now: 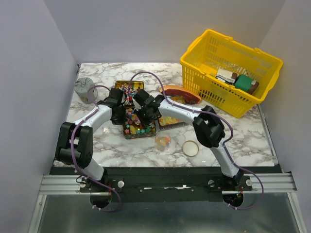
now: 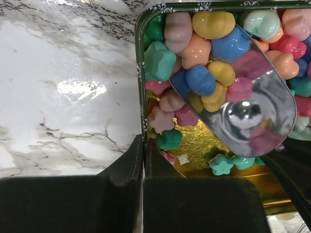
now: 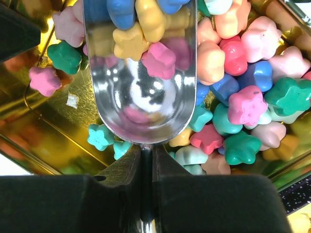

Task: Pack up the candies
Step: Scoop the fake candies from the storage box.

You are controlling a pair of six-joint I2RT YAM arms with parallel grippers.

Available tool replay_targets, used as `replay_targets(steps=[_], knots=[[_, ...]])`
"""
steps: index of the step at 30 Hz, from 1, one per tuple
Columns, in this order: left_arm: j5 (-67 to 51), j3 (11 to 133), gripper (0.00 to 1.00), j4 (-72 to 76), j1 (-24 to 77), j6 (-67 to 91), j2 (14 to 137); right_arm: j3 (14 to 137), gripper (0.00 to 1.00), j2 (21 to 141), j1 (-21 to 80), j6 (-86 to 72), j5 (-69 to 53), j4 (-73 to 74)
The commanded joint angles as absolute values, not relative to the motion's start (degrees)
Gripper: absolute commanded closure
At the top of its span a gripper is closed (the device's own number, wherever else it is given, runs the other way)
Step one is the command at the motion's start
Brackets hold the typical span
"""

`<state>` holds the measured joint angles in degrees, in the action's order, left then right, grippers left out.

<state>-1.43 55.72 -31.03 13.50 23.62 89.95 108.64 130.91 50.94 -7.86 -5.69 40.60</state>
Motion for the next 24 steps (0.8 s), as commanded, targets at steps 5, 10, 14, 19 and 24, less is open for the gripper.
replay_targets(steps=[5, 10, 14, 19, 24], knots=[[-3.3, 56.6, 0.96, -29.8, 14.0, 25.2, 89.2, 98.5, 0.99, 127.0, 50.4, -5.5, 2.3, 34.5], [-3.3, 56.5, 0.86, -29.4, 13.9, 25.3, 89.1, 95.9, 0.99, 124.1, 50.5, -4.8, 2.5, 33.9], [-3.0, 56.3, 0.76, -29.2, 13.9, 25.3, 88.8, 94.3, 0.99, 122.3, 50.5, -4.0, 2.5, 33.7], [-2.8, 56.2, 0.74, -28.7, 13.8, 25.5, 88.6, 92.8, 0.99, 120.3, 50.5, -3.4, 2.5, 33.6], [-2.5, 55.8, 0.71, -28.3, 13.7, 25.4, 88.1, 91.5, 0.99, 118.0, 50.4, -3.3, 2.6, 32.8]])
